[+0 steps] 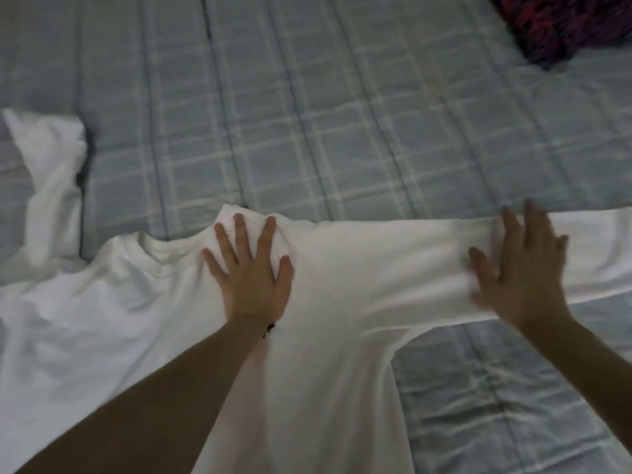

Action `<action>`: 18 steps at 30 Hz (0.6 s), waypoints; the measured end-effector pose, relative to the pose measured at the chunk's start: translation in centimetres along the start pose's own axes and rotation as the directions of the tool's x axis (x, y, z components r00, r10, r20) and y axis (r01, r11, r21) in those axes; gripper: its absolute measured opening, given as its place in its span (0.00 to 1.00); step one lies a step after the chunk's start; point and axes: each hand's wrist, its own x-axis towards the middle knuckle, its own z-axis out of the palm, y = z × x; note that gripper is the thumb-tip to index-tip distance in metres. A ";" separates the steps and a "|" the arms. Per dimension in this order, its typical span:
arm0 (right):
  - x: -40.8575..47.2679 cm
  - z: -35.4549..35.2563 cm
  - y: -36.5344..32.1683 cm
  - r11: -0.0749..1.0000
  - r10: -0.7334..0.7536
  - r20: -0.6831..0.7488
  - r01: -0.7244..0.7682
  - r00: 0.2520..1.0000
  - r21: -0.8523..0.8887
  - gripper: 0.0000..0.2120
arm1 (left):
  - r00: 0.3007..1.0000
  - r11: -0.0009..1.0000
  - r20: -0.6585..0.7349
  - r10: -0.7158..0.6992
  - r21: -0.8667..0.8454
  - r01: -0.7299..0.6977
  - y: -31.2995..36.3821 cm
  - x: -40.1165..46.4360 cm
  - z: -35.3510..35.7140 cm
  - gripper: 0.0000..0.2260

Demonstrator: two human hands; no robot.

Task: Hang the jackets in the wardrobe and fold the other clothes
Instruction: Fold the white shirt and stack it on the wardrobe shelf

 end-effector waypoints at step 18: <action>-9.4 5.4 -29.0 0.977 -0.209 0.102 0.204 0.973 0.063 0.38 | 0.952 0.745 0.016 0.307 -0.627 -0.230 -10.6 -0.4 -8.7 0.18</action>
